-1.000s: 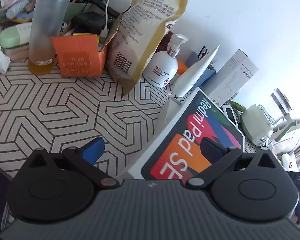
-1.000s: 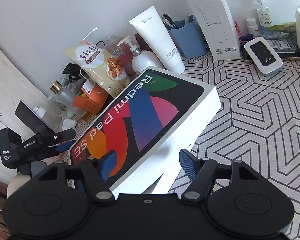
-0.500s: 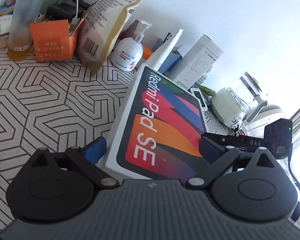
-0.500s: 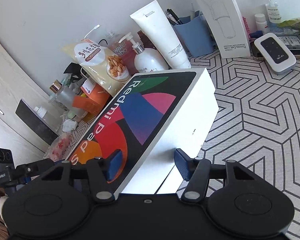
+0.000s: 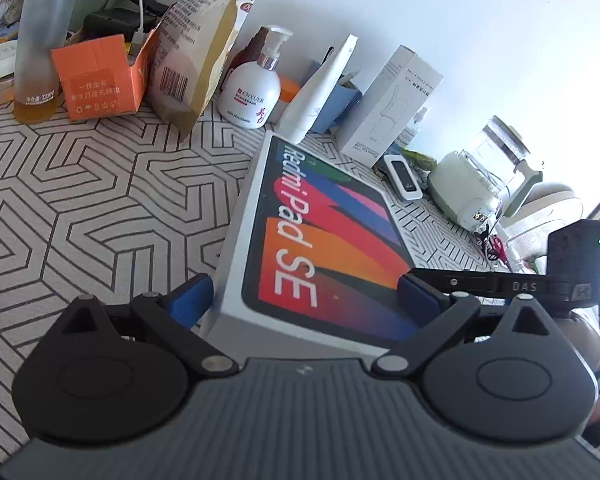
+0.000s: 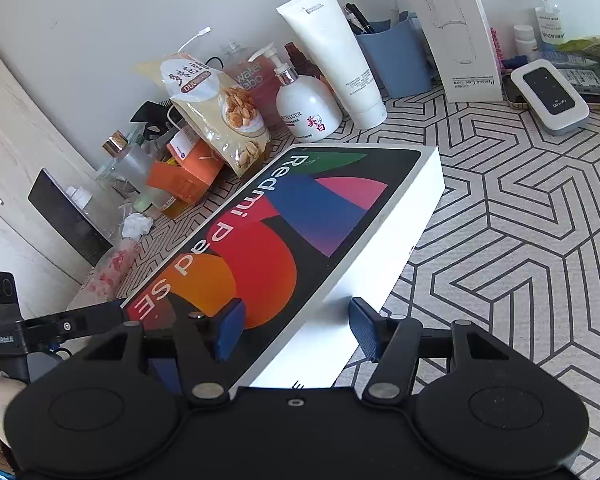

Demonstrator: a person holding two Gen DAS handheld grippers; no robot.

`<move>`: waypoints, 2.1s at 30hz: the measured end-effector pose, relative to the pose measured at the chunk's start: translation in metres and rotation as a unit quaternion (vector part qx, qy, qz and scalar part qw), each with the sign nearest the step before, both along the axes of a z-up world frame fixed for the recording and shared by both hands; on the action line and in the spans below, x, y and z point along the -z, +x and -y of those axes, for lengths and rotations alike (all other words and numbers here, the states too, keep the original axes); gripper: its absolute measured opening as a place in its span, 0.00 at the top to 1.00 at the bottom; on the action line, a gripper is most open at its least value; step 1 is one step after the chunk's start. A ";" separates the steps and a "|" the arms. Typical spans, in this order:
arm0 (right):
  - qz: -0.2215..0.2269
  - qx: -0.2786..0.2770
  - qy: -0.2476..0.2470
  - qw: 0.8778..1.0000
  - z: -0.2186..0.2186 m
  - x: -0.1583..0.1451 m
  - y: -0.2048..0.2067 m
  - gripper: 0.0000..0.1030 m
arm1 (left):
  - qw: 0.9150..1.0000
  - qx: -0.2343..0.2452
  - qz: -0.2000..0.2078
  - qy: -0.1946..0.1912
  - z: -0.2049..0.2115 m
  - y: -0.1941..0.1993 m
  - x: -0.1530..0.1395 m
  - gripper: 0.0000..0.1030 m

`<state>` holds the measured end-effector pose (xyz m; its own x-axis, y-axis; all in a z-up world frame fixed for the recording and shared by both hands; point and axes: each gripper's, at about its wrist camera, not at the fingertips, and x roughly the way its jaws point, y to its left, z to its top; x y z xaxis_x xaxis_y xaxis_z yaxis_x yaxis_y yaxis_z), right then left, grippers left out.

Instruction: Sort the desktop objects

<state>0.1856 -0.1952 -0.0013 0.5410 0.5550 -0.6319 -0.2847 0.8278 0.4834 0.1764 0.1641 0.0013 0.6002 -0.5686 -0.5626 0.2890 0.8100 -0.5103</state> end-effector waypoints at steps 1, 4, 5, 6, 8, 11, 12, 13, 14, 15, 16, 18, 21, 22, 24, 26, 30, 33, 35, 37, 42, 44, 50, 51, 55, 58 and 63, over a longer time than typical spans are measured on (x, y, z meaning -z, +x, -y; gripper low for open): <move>0.009 -0.002 -0.007 1.000 -0.002 -0.002 -0.005 0.43 | 1.000 -0.002 -0.004 0.006 -0.001 -0.001 0.003 0.03; 0.051 -0.018 -0.040 0.998 -0.012 -0.013 -0.025 0.45 | 0.999 -0.014 -0.003 0.036 -0.003 -0.006 0.006 0.03; 0.069 -0.029 -0.052 0.996 -0.018 -0.018 -0.034 0.45 | 0.999 -0.019 0.003 0.051 -0.003 -0.007 0.005 0.03; 0.085 -0.040 -0.069 0.993 -0.025 -0.023 -0.042 0.45 | 0.998 -0.025 0.007 0.062 -0.004 -0.008 0.004 0.02; 0.115 -0.073 -0.106 0.985 -0.042 -0.029 -0.057 0.45 | 0.997 -0.029 0.009 0.074 -0.004 -0.009 0.002 0.03; 0.140 -0.094 -0.142 0.975 -0.058 -0.031 -0.070 0.46 | 0.997 -0.029 0.006 0.073 -0.004 -0.008 0.003 0.03; 0.144 -0.097 -0.149 0.973 -0.061 -0.032 -0.072 0.46 | 0.997 -0.029 0.005 0.069 -0.005 -0.008 0.003 0.02; 0.139 -0.096 -0.146 0.975 -0.061 -0.033 -0.072 0.46 | 0.997 -0.031 0.002 0.064 -0.007 -0.008 0.005 0.01; 0.135 -0.096 -0.143 0.976 -0.060 -0.034 -0.071 0.46 | 0.998 -0.032 0.001 0.057 -0.008 -0.008 0.006 0.02; 0.134 -0.096 -0.142 0.976 -0.060 -0.034 -0.071 0.46 | 0.998 -0.033 -0.001 0.049 -0.010 -0.008 0.008 0.01; 0.134 -0.095 -0.141 0.976 -0.059 -0.034 -0.071 0.46 | 0.999 -0.033 -0.004 0.039 -0.012 -0.008 0.011 0.01; 0.134 -0.095 -0.139 0.977 -0.059 -0.033 -0.071 0.46 | 0.999 -0.035 -0.005 0.027 -0.014 -0.008 0.014 0.01; 0.134 -0.098 -0.140 0.976 -0.060 -0.033 -0.074 0.46 | 0.999 -0.037 0.002 0.024 -0.013 -0.011 0.015 0.01; 0.133 -0.099 -0.139 0.976 -0.060 -0.033 -0.074 0.46 | 0.999 -0.038 0.007 0.027 -0.012 -0.012 0.015 0.01; 0.127 -0.102 -0.135 0.977 -0.060 -0.034 -0.072 0.45 | 0.999 -0.039 0.012 0.035 -0.010 -0.013 0.013 0.01; 0.108 -0.108 -0.131 0.980 -0.057 -0.036 -0.065 0.46 | 0.998 -0.038 0.011 0.042 -0.008 -0.012 0.011 0.01; 0.042 -0.050 -0.096 0.993 -0.030 -0.034 -0.026 0.39 | 0.996 -0.080 0.016 0.048 -0.019 0.008 -0.004 0.03; -0.036 0.023 -0.020 0.999 0.003 -0.011 0.010 0.36 | 0.996 -0.074 0.005 0.038 -0.022 0.027 -0.007 0.03; -0.070 0.044 0.039 0.996 0.018 0.005 0.026 0.36 | 0.998 -0.049 -0.009 0.027 -0.018 0.040 -0.003 0.03; -0.095 0.063 0.091 0.989 0.029 0.023 0.040 0.36 | 0.999 -0.031 -0.031 0.027 -0.010 0.053 0.006 0.03; -0.102 0.064 0.129 0.984 0.032 0.040 0.050 0.30 | 0.998 0.015 -0.054 -0.022 0.006 0.062 0.027 0.07; -0.093 0.059 0.124 0.986 0.030 0.037 0.050 0.31 | 0.999 0.030 -0.037 -0.015 0.018 0.058 0.026 0.06; -0.069 0.050 0.121 0.989 0.029 0.029 0.047 0.31 | 1.000 0.024 -0.010 0.016 0.031 0.048 0.013 0.05; -0.065 0.047 0.118 0.990 0.027 0.026 0.046 0.31 | 1.000 0.023 -0.010 0.015 0.030 0.047 0.012 0.06; -0.061 0.041 0.106 0.992 0.022 0.021 0.042 0.31 | 1.000 0.018 -0.015 0.017 0.030 0.040 0.010 0.05; -0.057 0.037 0.102 0.992 0.022 0.019 0.038 0.31 | 1.000 0.014 -0.015 0.020 0.029 0.039 0.008 0.05; -0.053 0.037 0.096 0.993 0.022 0.018 0.032 0.32 | 0.999 0.010 0.000 0.039 0.031 0.034 0.006 0.05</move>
<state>0.2171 -0.2171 -0.0197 0.5202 0.6321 -0.5743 -0.1662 0.7345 0.6579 0.2101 0.1326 -0.0051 0.5886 -0.5349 -0.6062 0.3059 0.8414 -0.4455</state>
